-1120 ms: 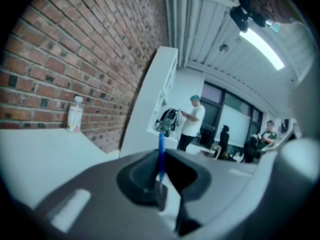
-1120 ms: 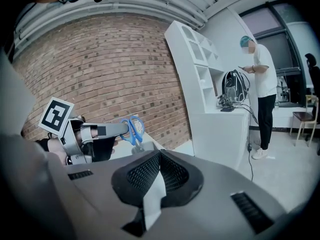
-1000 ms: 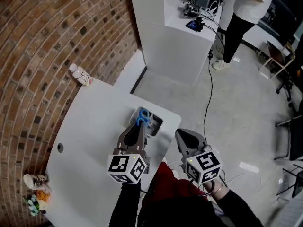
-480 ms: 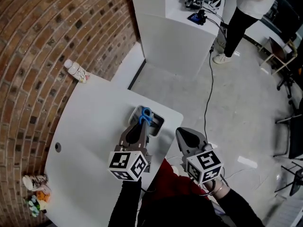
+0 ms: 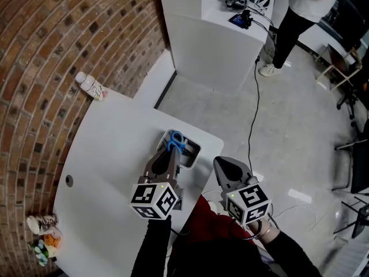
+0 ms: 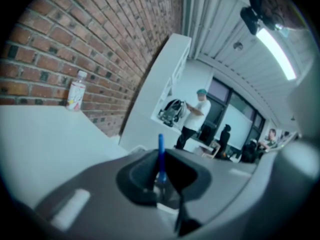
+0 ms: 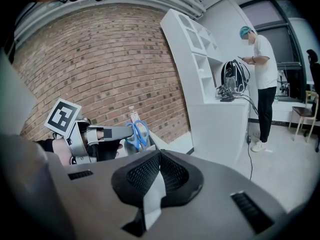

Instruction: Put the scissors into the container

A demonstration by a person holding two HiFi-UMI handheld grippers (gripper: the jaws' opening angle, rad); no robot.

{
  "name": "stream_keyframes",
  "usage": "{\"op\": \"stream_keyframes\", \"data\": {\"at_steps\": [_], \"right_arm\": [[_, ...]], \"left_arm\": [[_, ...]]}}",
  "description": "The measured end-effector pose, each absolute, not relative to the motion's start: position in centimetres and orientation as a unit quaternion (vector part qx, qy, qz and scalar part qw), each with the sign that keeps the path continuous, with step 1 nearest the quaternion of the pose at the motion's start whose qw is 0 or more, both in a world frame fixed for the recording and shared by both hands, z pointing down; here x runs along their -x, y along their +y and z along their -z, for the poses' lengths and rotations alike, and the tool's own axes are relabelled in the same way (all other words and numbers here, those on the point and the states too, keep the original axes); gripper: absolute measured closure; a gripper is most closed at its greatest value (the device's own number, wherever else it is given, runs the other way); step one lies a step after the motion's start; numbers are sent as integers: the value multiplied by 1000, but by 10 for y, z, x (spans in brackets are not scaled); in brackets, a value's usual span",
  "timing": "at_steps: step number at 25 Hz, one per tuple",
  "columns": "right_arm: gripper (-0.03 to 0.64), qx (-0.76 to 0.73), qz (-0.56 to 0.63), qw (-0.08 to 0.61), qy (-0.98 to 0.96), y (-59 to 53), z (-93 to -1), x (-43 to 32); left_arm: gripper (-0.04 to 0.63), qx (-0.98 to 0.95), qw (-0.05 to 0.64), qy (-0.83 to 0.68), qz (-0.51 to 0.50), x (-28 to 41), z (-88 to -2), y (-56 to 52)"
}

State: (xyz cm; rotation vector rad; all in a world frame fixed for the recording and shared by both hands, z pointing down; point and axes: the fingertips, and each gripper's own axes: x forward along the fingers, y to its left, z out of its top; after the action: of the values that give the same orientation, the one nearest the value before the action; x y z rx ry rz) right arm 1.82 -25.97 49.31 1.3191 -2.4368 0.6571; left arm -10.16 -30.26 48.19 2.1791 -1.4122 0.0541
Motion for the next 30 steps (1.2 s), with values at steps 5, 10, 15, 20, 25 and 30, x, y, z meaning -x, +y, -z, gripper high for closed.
{"op": "stream_keyframes", "data": {"at_steps": [5,10,15,20,25,30], "right_arm": [[607,-460,-230,147,-845,-262,-494,-19],[608,-461,-233,146,-844,-265,-494,-17],[608,-461,-231,148,-844,-264,-496,-18],[608,-462,-232,148,-843,-264,-496,-20],[609,-463,-232,147,-843,-262,-495,-20],[607,-463,-230,145,-843,-258,-493,-19]], "left_arm": [[555,-806,270,-526,-30,106,-486,-307],[546,-802,270,-532,-38,111,-489,-311],[524,-800,266,-535,-51,113,-494,-311],[495,-796,265,-540,-58,114,-496,-311],[480,-791,265,-548,-61,119,-496,-309],[465,-785,262,-559,-57,126,-494,-306]]}}
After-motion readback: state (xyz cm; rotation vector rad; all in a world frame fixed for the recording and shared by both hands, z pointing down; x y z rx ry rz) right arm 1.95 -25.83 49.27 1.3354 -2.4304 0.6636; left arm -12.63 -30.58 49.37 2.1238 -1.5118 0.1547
